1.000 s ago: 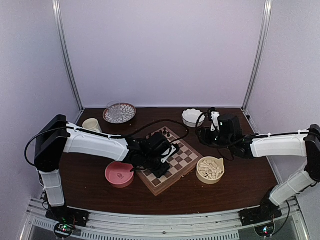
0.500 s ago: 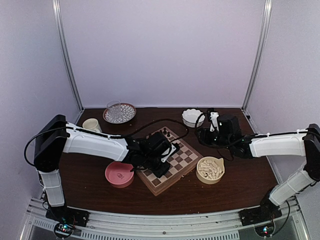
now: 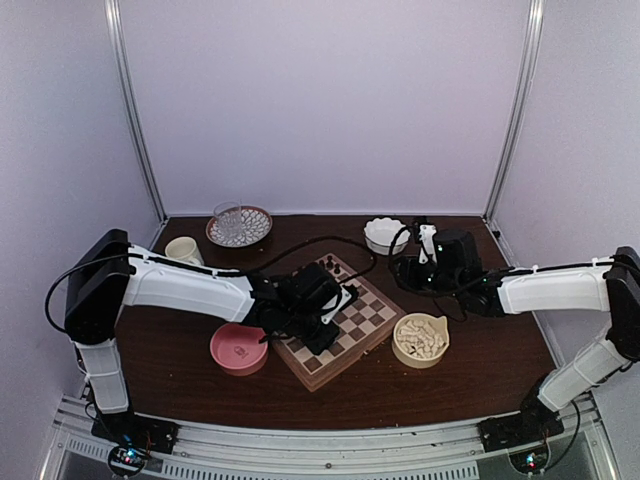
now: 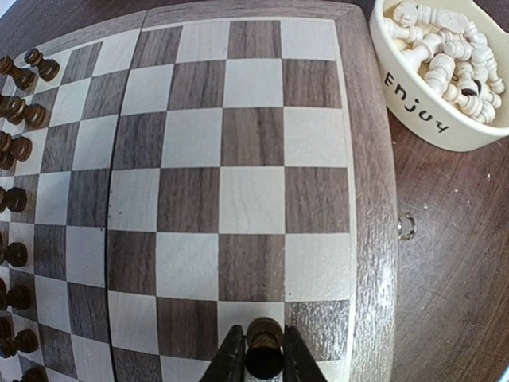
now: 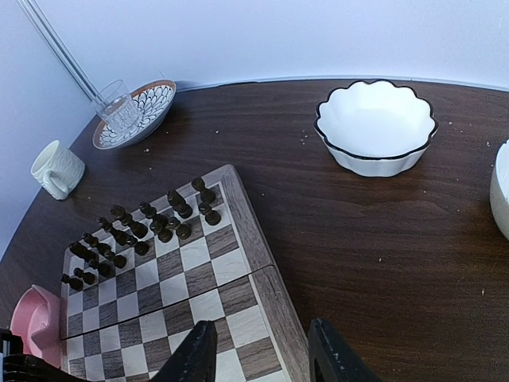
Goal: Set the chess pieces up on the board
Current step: Pick up the rook from the chessboard.
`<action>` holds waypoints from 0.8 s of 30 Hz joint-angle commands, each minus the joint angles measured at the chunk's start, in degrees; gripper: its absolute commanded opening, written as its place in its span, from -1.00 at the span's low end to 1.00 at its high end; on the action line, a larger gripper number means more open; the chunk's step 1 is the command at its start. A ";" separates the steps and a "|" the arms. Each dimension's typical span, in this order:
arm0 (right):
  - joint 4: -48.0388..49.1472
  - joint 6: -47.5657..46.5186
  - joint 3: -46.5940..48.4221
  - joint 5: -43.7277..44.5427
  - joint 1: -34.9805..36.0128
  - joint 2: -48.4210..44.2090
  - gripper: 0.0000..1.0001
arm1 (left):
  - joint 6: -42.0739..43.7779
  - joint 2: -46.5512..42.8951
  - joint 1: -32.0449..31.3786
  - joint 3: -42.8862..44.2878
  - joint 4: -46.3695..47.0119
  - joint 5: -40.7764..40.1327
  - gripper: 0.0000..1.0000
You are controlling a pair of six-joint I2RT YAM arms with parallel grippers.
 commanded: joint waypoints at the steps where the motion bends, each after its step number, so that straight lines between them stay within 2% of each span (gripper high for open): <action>1: 0.09 -0.15 1.74 -0.41 -0.39 0.29 -0.16 | -0.30 -1.88 0.34 -0.45 1.39 -0.85 -0.57; 5: 0.09 -0.06 1.75 -0.48 -0.45 0.38 -0.17 | -0.30 -1.06 0.34 0.46 0.39 -0.51 -0.50; 15: -0.02 -0.14 1.84 -0.66 -0.42 0.32 -0.16 | -0.21 -1.44 0.34 0.51 -0.36 -1.25 -0.90; 19: -0.01 -0.17 1.84 -0.52 -0.44 0.29 -0.17 | -0.09 -3.06 0.38 0.26 -1.26 -2.05 -0.91; 24: -0.03 -0.23 1.78 -0.56 -0.47 0.21 -0.17 | -0.11 -9.32 2.27 -2.79 -1.16 -2.97 -0.91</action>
